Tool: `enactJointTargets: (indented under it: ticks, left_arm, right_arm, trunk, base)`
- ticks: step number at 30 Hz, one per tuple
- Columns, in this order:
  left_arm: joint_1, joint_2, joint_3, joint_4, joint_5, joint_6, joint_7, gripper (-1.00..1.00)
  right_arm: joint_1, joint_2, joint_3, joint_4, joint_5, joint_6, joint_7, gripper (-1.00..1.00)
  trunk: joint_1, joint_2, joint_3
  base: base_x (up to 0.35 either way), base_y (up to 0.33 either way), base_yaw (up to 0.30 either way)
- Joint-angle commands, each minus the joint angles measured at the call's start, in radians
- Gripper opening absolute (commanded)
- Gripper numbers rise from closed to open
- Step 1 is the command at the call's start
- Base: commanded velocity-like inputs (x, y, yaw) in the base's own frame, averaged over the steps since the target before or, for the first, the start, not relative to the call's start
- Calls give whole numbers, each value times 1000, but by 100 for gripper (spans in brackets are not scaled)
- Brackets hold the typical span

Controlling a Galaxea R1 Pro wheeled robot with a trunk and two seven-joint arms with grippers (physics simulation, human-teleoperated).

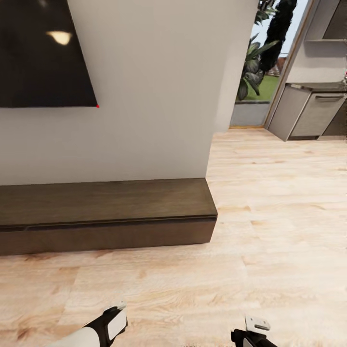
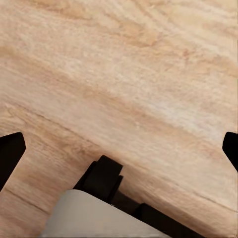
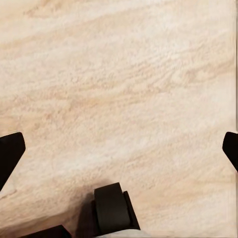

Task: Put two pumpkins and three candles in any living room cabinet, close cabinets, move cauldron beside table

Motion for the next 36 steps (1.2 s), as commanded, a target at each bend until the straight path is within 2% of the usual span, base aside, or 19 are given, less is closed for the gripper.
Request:
enactJointTargets:
  ticks: [1,7,11,14,21,28,36]
  left_arm:
    - [16,0,-7,-3,4,7,5,100]
    - [75,1,-8,7,-4,7,5,100]
    - [113,11,-9,12,-56,7,5,100]
    - [123,14,-9,13,-72,6,5,100]
    - [146,16,-9,22,-75,-44,0,100]
    - [159,18,-8,34,-74,-53,-78,100]
    - [177,57,-9,34,-73,-73,-101,100]
  right_arm:
    - [0,-1,9,9,-8,3,-5,100]
    - [0,-2,9,47,-8,-31,-5,100]
    - [0,-1,11,69,-7,-39,-5,100]
    - [1,1,12,73,-7,-39,-5,100]
    - [1,11,14,74,6,-41,-5,100]
    - [2,15,16,84,9,-40,-4,100]
    - [2,16,16,90,4,-40,-1,100]
  trunk:
    - [-4,7,1]
    - [-27,49,11]
    - [-42,77,17]
    - [-54,98,23]
    - [-81,147,44]
    - [-108,196,66]
    - [-138,252,90]
  base:
    - [0,0,-133]
    - [0,0,-141]
    - [0,0,-159]
    - [0,0,-136]
    - [0,0,-15]
    - [0,0,221]
    - [0,0,247]
